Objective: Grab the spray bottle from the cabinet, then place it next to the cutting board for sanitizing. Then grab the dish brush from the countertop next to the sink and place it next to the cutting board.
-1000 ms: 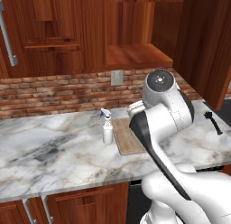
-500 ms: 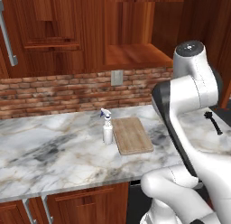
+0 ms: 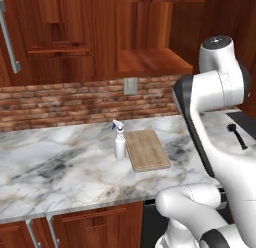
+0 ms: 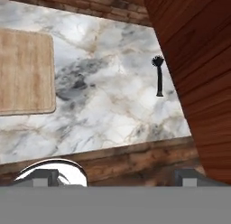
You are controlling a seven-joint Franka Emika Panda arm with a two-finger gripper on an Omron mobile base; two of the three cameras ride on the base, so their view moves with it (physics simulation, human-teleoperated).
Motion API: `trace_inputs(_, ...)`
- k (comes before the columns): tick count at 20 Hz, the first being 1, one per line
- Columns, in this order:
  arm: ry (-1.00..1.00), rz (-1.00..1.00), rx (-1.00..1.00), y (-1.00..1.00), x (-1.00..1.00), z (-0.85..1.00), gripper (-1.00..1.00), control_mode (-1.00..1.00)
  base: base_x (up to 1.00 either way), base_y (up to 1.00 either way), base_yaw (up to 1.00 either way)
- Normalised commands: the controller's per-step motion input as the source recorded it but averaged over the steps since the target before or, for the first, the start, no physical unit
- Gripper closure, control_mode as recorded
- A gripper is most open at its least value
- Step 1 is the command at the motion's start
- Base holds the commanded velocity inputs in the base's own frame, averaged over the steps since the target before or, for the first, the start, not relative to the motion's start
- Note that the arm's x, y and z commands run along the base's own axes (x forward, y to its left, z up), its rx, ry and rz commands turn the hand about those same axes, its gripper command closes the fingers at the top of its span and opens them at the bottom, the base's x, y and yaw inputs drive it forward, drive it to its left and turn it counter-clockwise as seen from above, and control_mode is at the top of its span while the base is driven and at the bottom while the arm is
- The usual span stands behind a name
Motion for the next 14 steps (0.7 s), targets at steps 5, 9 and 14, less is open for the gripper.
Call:
trace_inputs(5,-0.30,-0.18,0.13,-0.46,-0.98,0.02,-1.00,-1.00,0.00,0.00,0.00)
trace_inputs(9,-0.39,-0.19,0.11,-0.22,-1.00,0.07,-1.00,-1.00,0.00,0.00,0.00)
trace_inputs(14,-0.39,-0.18,0.10,-0.38,-1.00,0.20,-1.00,-1.00,0.00,0.00,0.00)
